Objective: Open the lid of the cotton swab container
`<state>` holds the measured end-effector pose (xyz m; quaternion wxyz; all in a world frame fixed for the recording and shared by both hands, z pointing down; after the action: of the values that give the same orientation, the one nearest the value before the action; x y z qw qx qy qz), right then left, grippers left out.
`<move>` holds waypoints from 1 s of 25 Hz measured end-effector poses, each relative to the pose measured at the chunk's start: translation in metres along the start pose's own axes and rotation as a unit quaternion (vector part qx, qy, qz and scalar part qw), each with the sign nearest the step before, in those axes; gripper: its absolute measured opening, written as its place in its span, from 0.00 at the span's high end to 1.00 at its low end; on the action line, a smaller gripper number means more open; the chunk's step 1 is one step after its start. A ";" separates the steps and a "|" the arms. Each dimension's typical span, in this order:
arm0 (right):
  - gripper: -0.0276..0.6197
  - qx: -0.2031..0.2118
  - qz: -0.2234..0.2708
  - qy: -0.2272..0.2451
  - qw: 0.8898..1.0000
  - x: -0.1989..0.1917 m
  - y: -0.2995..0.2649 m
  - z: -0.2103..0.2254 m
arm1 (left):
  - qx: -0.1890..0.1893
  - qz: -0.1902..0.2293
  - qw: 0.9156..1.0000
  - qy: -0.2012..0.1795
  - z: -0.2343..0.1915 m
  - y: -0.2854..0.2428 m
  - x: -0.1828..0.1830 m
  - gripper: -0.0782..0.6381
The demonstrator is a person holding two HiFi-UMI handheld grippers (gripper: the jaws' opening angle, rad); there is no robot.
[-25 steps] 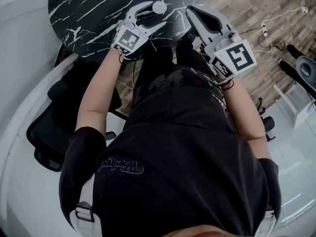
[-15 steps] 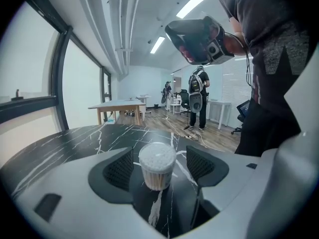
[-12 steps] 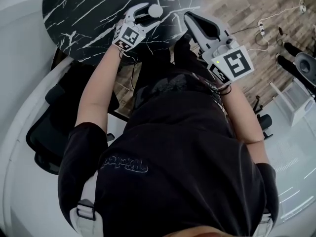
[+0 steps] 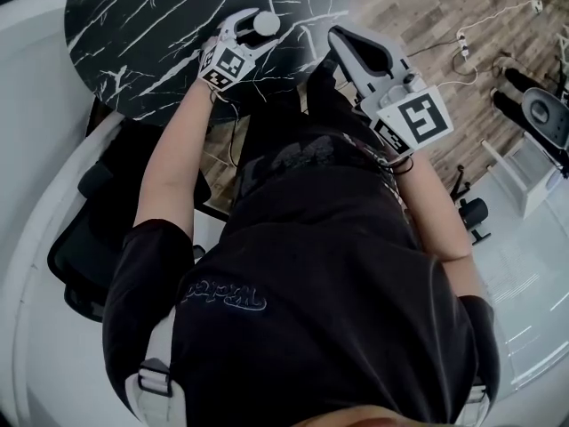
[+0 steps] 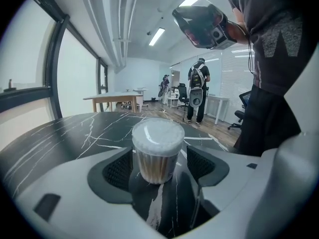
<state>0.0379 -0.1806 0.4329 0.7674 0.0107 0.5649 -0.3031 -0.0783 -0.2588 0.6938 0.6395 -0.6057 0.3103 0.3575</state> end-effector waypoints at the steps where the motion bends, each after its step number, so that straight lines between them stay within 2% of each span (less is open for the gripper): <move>1: 0.93 -0.001 -0.001 0.000 1.000 -0.001 0.001 0.000 | 0.001 -0.001 1.000 -0.002 -0.001 -0.001 -0.001 0.42; 9: 0.93 0.000 -0.004 -0.001 1.000 -0.004 0.000 0.001 | 0.000 -0.010 0.999 -0.033 0.002 -0.007 0.002 0.42; 18: 0.93 0.002 -0.005 -0.001 1.000 -0.006 0.001 -0.004 | 0.005 -0.020 0.999 -0.039 0.000 -0.011 -0.001 0.50; 25: 0.93 0.003 -0.006 -0.001 1.000 -0.007 0.001 -0.006 | 0.009 -0.021 0.999 -0.038 -0.001 -0.012 -0.001 0.51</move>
<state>0.0318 -0.1748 0.4371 0.7664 0.0093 0.5630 -0.3093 -0.0689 -0.2603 0.7013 0.6637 -0.5925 0.2754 0.3641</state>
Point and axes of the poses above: the fingertips, and each gripper's own axes: y backward along the fingers, z to its right, x out of its top, the point moved 5 cm from there along y, backward along the fingers, and after that the axes turned 13 degrees about x, right-handed, at the moved point
